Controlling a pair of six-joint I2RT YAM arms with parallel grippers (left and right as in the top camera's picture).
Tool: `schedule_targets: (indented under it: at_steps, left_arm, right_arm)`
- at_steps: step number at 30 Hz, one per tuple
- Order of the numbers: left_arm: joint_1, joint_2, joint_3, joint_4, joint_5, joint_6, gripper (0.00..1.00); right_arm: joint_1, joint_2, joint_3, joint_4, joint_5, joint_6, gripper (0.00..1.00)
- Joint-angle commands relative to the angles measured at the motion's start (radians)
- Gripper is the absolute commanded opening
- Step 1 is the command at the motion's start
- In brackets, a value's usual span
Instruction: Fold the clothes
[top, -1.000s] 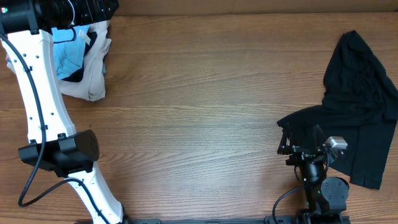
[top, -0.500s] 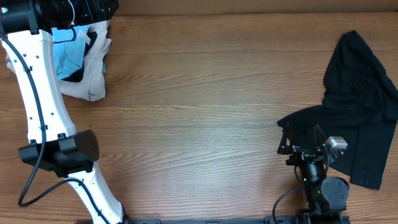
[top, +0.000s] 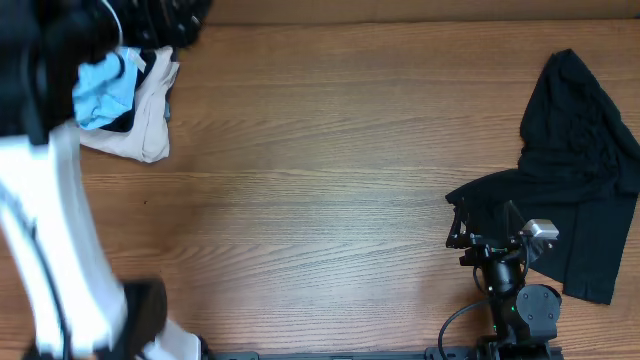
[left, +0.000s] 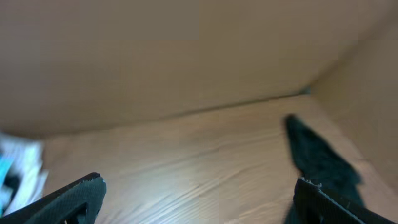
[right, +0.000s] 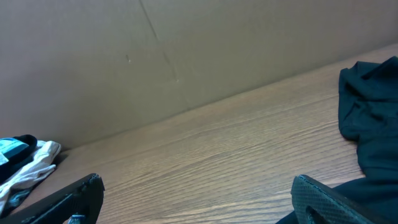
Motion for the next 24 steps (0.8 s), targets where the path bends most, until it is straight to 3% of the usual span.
schedule_targets:
  at_steps: [1,7,10,24]
  left_arm:
    - [-0.058,-0.149,-0.084,0.015,-0.129,0.066,1.0]
    - [-0.074,-0.392,-0.38,0.029,-0.255,0.115,1.0]
    - [-0.074,-0.515,-0.608,0.121,-0.292,0.118,1.0]
    - [-0.071,-1.106,-1.838,1.04,-0.294,0.039,1.0]
  right_arm:
    - [0.006,-0.011,-0.011,0.002,0.016,0.005,1.0]
    - [0.006,-0.011,-0.011,0.002,0.017,0.005,1.0]
    - [0.006,-0.011,-0.011,0.002,0.016,0.005,1.0]
    - [0.006,-0.011,-0.011,0.002,0.017,0.005,1.0]
